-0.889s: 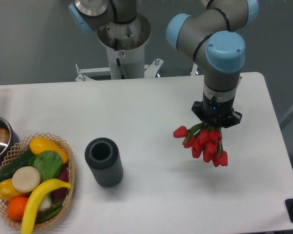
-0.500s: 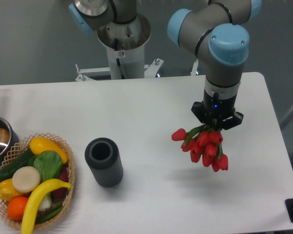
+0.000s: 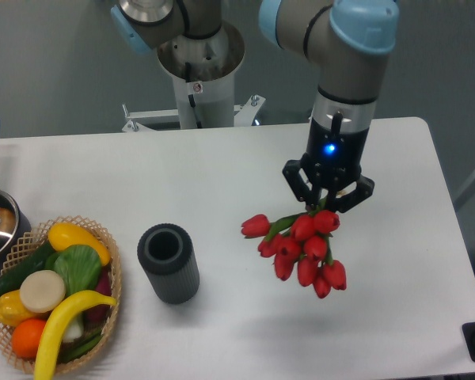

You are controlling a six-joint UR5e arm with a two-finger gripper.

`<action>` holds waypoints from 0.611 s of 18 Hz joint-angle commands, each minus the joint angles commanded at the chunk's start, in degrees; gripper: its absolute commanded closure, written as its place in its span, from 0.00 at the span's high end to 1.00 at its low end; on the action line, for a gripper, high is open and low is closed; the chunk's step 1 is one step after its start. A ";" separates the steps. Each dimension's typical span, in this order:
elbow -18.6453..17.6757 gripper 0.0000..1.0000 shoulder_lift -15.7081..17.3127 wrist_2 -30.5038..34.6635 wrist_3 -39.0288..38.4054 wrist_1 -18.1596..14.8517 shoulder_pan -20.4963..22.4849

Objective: Insert the flowers into the vase
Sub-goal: 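Lift the held red tulip bunch slightly with the gripper, then carry the tulips over to the dark grey vase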

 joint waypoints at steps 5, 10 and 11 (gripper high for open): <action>-0.36 0.00 -0.09 -11.51 0.00 0.89 -0.44; -0.44 0.00 0.00 -21.80 -0.17 0.89 -0.61; -0.36 0.00 -0.09 -24.17 -0.52 0.89 -0.53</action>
